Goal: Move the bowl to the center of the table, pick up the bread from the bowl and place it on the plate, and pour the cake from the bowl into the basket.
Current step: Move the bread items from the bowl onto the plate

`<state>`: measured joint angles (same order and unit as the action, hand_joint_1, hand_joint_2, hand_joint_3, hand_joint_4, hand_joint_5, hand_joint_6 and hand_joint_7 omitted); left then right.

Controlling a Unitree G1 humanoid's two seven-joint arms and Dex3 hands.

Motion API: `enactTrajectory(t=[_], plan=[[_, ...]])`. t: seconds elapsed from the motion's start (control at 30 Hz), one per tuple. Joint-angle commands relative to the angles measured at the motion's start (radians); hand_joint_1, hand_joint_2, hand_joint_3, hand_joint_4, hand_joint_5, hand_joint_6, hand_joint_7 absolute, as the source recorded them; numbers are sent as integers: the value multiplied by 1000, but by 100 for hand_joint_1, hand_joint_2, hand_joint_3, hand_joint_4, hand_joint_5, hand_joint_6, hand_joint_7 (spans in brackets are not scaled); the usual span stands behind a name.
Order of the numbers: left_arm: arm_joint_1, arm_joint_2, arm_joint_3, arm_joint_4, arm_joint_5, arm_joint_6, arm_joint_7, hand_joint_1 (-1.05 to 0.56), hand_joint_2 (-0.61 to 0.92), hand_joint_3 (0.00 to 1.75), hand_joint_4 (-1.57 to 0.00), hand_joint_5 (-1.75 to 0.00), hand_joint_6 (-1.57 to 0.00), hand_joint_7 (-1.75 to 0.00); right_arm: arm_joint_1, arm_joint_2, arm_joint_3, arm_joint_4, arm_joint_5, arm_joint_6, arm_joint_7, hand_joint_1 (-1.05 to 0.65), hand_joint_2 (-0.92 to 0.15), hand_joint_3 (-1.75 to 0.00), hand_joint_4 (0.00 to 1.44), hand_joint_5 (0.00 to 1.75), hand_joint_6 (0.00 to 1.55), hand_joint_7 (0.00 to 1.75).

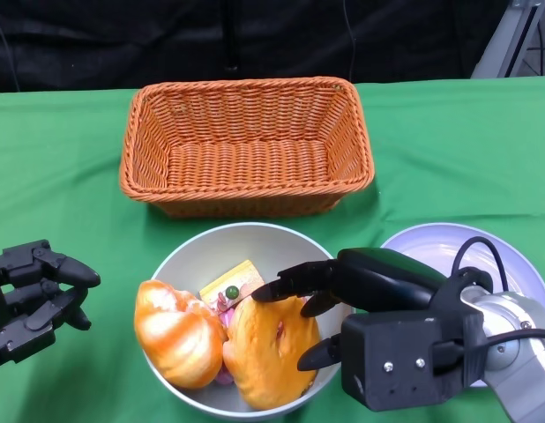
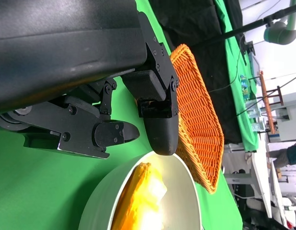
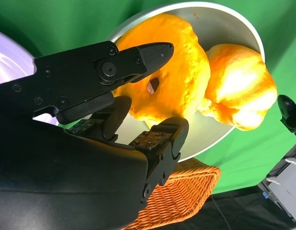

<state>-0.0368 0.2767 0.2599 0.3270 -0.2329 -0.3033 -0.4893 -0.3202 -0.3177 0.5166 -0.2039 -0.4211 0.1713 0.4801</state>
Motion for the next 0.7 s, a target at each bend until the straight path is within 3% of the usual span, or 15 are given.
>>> enactTrajectory(t=[0.03,0.37,0.7], plan=[[-2,14,-3,18,9,-22,8,0,92,42,-74,-142,-84,-99,-9,3,-12,-15,-19,-2,-2,-65,-92,-9,70,19,53,1],[-22,19,-6,53,20,-32,14,-1,92,40,-74,-142,-84,-100,4,5,-32,-105,-76,-36,-33,-67,-92,-6,81,26,60,3],[-44,20,-1,98,22,-46,9,-1,92,41,-73,-143,-83,-101,7,11,-38,-211,-147,17,3,-75,-92,-8,67,22,59,1]])
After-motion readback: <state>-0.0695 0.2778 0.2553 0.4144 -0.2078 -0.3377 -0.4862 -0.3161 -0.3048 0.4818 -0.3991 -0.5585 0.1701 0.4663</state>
